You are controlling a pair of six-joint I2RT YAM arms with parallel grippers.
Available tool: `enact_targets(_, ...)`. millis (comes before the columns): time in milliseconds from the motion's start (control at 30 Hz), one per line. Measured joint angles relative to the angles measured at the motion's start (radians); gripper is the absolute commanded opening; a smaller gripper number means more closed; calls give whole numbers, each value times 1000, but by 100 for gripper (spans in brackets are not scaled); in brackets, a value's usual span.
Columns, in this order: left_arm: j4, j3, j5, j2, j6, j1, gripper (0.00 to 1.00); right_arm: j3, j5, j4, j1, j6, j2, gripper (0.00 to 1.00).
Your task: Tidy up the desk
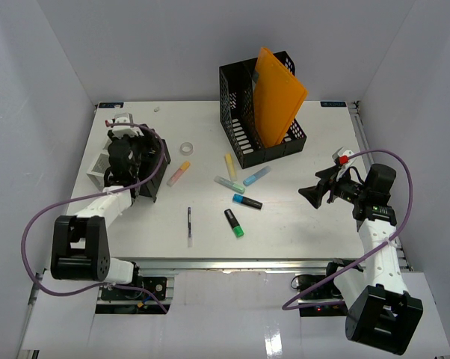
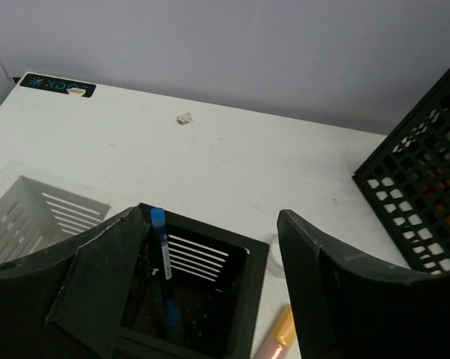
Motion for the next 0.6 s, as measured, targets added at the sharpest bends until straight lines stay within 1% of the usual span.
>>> enact_targets(100,-19,-17,22,-72,-10,0,95,0,-3,0,-2,0,0,98)
enact_targets(233,-95,-11,84,-189,-33,0,96,0,-17,1,-3,0,0,98)
enact_targets(300,-183,10,135,-250,-58,0,96,0,-30,1,-3,0,0,98)
enact_targets(400,-349,95,236,-302,-143,0,95,-2,-52,2,-3,1,0,98)
enact_targets(500,-533,174,365,-313,-227,0,90,-5,-58,2,-3,6,3,98)
enact_targets(600,-694,174,474,-314,-280,-1,88,-6,-57,2,-3,13,6,97)
